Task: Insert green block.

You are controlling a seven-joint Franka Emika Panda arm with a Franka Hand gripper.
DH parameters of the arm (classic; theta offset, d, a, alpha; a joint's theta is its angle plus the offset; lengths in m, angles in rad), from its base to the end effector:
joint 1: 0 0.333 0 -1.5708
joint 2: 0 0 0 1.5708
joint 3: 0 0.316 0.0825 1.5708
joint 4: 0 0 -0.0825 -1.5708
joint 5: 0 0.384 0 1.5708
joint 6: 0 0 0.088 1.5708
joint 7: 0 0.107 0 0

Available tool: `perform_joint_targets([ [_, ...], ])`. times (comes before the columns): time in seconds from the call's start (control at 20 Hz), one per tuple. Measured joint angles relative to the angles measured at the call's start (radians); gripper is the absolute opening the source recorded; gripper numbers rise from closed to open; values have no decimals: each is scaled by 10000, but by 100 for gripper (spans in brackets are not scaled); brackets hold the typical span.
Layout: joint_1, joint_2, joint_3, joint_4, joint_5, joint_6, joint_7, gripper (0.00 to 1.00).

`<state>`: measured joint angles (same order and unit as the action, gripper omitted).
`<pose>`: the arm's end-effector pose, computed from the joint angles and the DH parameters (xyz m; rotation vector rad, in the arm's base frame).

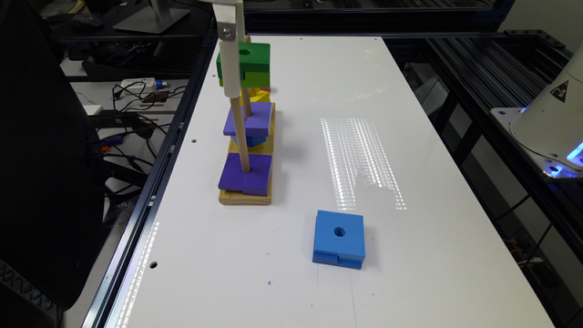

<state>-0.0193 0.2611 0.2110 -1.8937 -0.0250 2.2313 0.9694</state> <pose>0.6128 0.1113 0.3775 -2.8415 1.1553 -0.0778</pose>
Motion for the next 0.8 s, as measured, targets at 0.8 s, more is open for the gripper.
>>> perform_joint_targets([
  [0.8,-3,153,-1,-3,0,114,0,0],
])
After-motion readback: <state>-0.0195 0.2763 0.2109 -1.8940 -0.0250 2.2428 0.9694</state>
